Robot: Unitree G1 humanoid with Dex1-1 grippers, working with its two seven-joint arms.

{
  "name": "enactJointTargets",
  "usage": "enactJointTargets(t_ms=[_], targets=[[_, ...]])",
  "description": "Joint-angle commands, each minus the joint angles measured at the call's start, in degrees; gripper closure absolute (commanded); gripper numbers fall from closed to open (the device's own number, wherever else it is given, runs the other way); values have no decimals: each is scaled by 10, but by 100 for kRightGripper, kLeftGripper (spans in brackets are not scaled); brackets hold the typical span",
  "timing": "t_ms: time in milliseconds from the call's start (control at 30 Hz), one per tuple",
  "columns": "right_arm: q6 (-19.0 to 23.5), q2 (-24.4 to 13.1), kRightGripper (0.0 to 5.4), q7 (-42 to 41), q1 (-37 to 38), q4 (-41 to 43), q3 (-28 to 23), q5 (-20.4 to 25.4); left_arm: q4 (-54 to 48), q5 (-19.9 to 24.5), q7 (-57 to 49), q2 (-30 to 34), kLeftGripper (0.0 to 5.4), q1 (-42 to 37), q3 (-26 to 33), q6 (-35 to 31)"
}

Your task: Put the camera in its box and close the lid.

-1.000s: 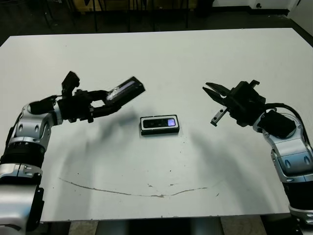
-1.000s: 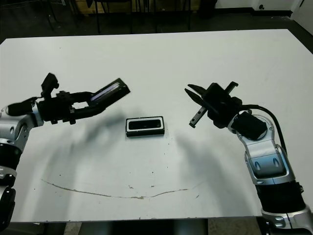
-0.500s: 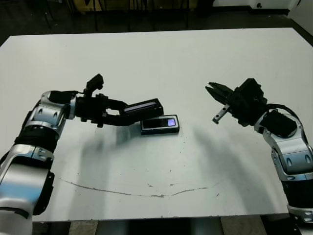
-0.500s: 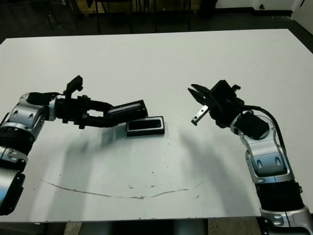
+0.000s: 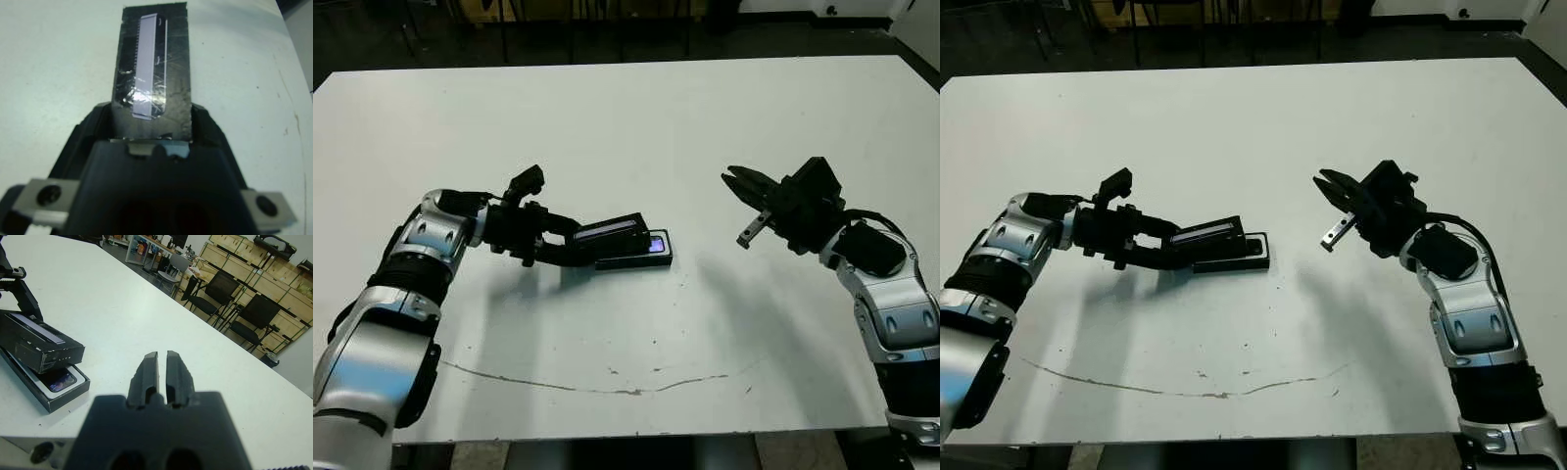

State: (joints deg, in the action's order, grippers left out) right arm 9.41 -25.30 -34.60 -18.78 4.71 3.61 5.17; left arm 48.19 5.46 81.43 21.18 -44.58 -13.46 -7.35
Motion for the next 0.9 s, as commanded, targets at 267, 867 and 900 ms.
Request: enactJointTargets(t_ms=[267, 867, 900], targets=[[4, -3, 540, -7, 9, -6, 3, 3, -57, 0, 48, -3, 266, 24, -28, -23], [15, -2, 540, -2, 13, -5, 2, 7, -31, -5, -6, -54, 267, 41, -38, -44], [14, -2, 540, -3, 13, -5, 2, 8, -21, -8, -11, -57, 267, 40, -39, -40]])
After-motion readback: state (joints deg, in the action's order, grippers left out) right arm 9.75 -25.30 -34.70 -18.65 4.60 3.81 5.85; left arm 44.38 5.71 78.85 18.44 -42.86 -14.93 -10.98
